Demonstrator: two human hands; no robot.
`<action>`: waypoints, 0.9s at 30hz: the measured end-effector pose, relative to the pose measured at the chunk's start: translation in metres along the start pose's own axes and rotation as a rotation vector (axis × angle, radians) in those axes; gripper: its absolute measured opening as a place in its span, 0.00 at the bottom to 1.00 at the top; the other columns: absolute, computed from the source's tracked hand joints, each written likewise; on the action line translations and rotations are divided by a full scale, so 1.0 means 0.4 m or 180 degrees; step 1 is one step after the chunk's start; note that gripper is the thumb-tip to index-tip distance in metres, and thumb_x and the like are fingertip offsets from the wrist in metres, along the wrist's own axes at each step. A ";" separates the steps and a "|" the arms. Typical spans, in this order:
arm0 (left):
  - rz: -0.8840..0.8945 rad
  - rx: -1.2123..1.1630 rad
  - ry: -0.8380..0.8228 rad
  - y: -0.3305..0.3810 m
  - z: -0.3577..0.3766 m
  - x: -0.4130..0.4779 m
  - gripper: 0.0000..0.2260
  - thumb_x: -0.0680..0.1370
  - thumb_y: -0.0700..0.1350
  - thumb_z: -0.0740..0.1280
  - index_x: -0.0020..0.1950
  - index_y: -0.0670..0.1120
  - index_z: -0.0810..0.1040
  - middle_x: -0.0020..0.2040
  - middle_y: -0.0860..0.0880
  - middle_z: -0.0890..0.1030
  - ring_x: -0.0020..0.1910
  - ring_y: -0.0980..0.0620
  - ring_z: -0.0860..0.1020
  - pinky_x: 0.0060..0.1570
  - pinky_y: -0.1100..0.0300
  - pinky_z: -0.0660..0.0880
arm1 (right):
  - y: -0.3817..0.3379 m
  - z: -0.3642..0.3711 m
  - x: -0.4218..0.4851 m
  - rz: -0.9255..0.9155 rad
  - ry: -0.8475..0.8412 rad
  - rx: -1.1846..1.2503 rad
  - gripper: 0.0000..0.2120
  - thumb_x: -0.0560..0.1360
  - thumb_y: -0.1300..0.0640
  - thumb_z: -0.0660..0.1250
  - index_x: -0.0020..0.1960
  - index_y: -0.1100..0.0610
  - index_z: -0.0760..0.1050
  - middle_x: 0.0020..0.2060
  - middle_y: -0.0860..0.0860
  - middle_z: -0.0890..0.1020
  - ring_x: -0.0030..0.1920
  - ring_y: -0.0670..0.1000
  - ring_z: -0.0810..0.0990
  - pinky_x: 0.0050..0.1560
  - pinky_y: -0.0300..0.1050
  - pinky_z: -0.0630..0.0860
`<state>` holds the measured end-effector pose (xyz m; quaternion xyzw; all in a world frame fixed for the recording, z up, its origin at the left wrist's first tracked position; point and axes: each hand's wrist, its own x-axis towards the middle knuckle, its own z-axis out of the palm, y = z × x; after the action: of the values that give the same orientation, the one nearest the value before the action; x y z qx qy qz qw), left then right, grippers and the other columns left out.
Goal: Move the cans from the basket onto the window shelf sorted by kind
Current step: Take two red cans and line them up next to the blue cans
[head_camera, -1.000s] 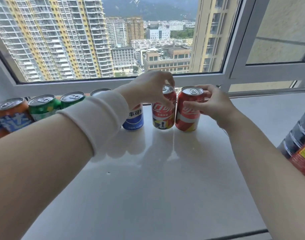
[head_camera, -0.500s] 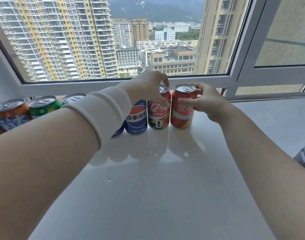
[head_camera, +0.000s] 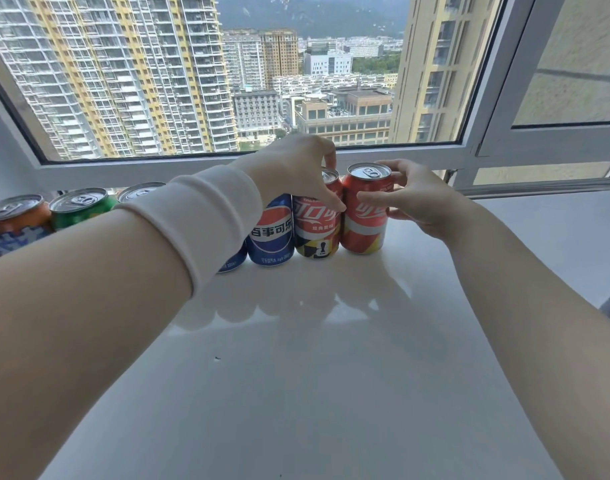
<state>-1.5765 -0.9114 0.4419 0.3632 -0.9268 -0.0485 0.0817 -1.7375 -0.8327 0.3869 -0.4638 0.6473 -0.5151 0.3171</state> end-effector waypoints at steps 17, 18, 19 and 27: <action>-0.0049 -0.0095 -0.0083 -0.002 0.008 -0.008 0.31 0.65 0.59 0.74 0.64 0.51 0.70 0.63 0.47 0.74 0.58 0.47 0.72 0.46 0.56 0.68 | 0.002 0.028 -0.012 -0.0111 0.0386 -0.0147 0.36 0.63 0.56 0.78 0.66 0.56 0.64 0.51 0.50 0.74 0.54 0.51 0.75 0.55 0.49 0.75; -0.0034 -0.0094 -0.0114 -0.004 0.006 -0.010 0.32 0.65 0.59 0.74 0.65 0.51 0.70 0.64 0.47 0.73 0.59 0.47 0.72 0.47 0.56 0.68 | 0.002 0.023 -0.014 -0.0092 0.0302 -0.0137 0.36 0.64 0.56 0.77 0.67 0.56 0.64 0.53 0.51 0.74 0.55 0.52 0.75 0.55 0.49 0.75; -0.0021 -0.0092 -0.0159 -0.006 0.003 -0.013 0.32 0.65 0.59 0.73 0.66 0.51 0.69 0.65 0.47 0.73 0.61 0.46 0.71 0.48 0.56 0.68 | 0.001 0.016 -0.016 -0.0062 0.0190 -0.0121 0.36 0.65 0.57 0.77 0.68 0.57 0.63 0.56 0.52 0.74 0.56 0.53 0.75 0.56 0.50 0.75; 0.0050 -0.0146 -0.0178 -0.020 -0.015 -0.016 0.29 0.66 0.57 0.74 0.65 0.53 0.72 0.63 0.48 0.75 0.52 0.50 0.71 0.47 0.57 0.68 | 0.009 -0.007 -0.017 -0.0047 0.0109 0.0020 0.28 0.65 0.63 0.76 0.61 0.54 0.69 0.58 0.55 0.76 0.57 0.56 0.77 0.54 0.54 0.77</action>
<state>-1.5654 -0.9130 0.4459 0.3525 -0.9302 -0.0793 0.0644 -1.7385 -0.8253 0.3835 -0.4587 0.6476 -0.5273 0.3036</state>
